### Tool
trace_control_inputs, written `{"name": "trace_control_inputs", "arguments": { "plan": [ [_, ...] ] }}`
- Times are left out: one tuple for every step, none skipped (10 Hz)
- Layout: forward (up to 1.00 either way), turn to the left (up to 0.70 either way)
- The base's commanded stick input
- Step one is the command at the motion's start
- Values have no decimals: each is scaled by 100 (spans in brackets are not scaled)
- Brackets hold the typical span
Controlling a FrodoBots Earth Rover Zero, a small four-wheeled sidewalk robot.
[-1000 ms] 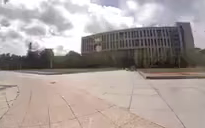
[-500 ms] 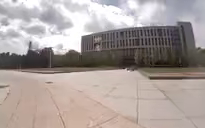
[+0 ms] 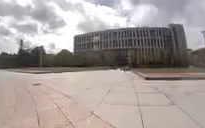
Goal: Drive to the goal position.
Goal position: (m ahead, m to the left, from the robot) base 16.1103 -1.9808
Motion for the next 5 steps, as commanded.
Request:
{"name": "trace_control_inputs", "arguments": {
  "plan": [
    [70,0],
    [70,-18],
    [70,-35],
    [70,-23],
    [70,-4]
  ]
}}
